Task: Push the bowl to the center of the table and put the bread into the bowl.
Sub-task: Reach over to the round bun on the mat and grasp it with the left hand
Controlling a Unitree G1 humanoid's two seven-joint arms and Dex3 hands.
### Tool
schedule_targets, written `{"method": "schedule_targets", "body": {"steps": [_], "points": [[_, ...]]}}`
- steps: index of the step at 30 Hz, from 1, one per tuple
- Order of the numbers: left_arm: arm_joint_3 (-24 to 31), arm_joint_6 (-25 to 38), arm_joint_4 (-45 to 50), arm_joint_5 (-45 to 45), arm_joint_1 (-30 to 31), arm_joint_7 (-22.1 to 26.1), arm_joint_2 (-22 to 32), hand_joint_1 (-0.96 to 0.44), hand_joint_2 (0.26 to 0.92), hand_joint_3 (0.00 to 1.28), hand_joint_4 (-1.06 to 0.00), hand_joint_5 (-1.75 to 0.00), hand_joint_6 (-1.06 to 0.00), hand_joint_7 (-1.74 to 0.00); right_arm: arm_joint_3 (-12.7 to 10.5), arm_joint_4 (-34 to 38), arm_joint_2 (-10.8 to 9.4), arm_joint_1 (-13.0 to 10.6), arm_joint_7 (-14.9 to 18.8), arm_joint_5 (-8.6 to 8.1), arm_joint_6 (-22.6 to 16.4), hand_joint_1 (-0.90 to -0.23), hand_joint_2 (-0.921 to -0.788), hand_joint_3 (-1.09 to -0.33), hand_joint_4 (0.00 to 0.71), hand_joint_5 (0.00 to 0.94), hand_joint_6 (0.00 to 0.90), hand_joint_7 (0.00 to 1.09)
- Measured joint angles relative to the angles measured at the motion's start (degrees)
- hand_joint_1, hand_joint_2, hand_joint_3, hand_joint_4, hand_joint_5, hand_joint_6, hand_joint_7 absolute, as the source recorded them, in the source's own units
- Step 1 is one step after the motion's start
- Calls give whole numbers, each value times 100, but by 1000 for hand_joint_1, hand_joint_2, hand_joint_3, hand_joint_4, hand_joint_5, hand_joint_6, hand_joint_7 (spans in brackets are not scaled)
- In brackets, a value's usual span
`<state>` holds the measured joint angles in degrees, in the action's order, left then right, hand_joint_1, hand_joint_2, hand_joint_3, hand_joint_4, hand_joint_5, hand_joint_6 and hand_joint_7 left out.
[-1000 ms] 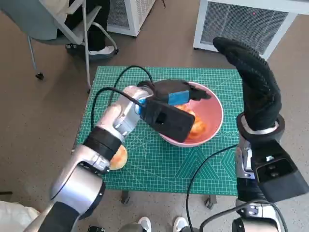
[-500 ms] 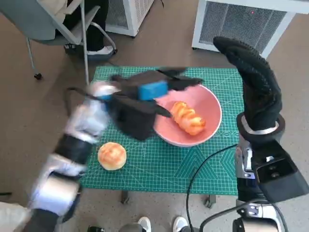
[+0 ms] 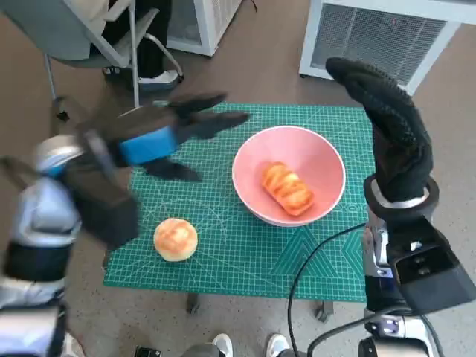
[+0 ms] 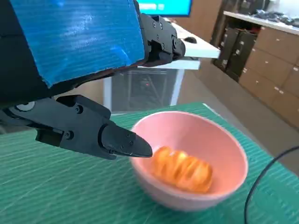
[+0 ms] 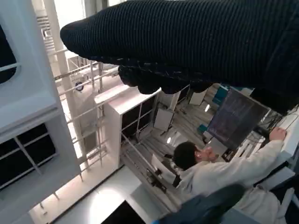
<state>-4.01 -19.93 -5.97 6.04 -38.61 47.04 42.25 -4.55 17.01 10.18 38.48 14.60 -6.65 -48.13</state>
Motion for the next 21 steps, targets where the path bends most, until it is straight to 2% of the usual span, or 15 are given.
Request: {"method": "schedule_targets", "body": {"steps": [9,21], "points": [[572,-229,441,-447,1045,146,572,-251,876,4,-219,-26,-334,-48,7,52,7,2,17,-48,5,-632,-921,-711,292,2,20,653],[755,-318,780,-474,1983,154,753,-209,886,6,-206,-5,-318,-30,34,138,-2,29,115,-213,4,-643,-921,-711,282,0,20,654]]}}
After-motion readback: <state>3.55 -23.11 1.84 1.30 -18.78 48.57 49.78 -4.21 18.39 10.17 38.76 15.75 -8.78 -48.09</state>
